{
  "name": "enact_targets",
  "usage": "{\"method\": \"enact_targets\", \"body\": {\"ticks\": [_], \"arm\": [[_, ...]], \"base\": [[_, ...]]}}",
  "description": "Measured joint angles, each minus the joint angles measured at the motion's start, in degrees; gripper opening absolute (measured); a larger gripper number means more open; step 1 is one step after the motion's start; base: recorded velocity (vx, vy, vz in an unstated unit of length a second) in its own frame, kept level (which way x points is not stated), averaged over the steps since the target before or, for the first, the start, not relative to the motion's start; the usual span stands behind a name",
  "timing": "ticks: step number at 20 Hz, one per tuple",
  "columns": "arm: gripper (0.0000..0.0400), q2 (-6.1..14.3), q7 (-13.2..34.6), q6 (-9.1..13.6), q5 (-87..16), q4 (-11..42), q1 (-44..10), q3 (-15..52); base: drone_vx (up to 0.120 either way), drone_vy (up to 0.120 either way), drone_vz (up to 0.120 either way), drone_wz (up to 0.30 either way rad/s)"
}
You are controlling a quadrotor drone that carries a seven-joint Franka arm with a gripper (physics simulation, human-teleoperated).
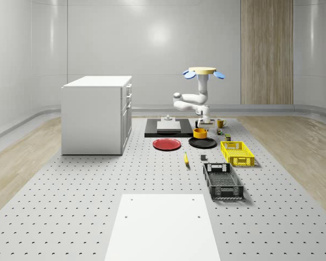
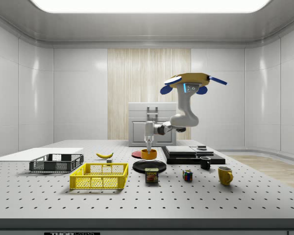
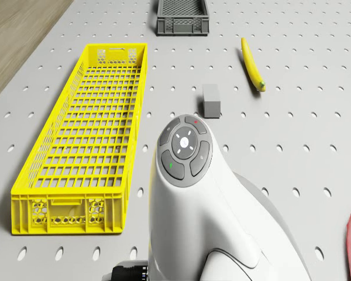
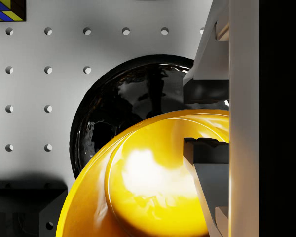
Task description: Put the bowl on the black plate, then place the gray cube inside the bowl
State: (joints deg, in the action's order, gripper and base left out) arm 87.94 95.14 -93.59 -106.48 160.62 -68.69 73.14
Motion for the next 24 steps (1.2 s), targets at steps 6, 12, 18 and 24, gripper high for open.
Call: {"method": "enact_targets", "body": {"ticks": [6,12,18,24], "arm": [[0.01,0.1,0.0,-0.1,0.0,0.0,0.0,0.0],[0.01,0.2,0.0,-0.2,0.1,0.0,-0.1,0.0],[0.01,-0.2,2.2,0.2,-0.1,0.1,-2.1,0.0],[0.0124,-0.3,3.4,0.1,-0.7,-0.1,-3.4,-0.6]], "base": [[0.0,0.007,-0.12,0.0],[0.0,0.0,-0.033,0.0],[0.0,0.0,0.0,0.0],[0.0,0.0,0.0,0.0]]}}
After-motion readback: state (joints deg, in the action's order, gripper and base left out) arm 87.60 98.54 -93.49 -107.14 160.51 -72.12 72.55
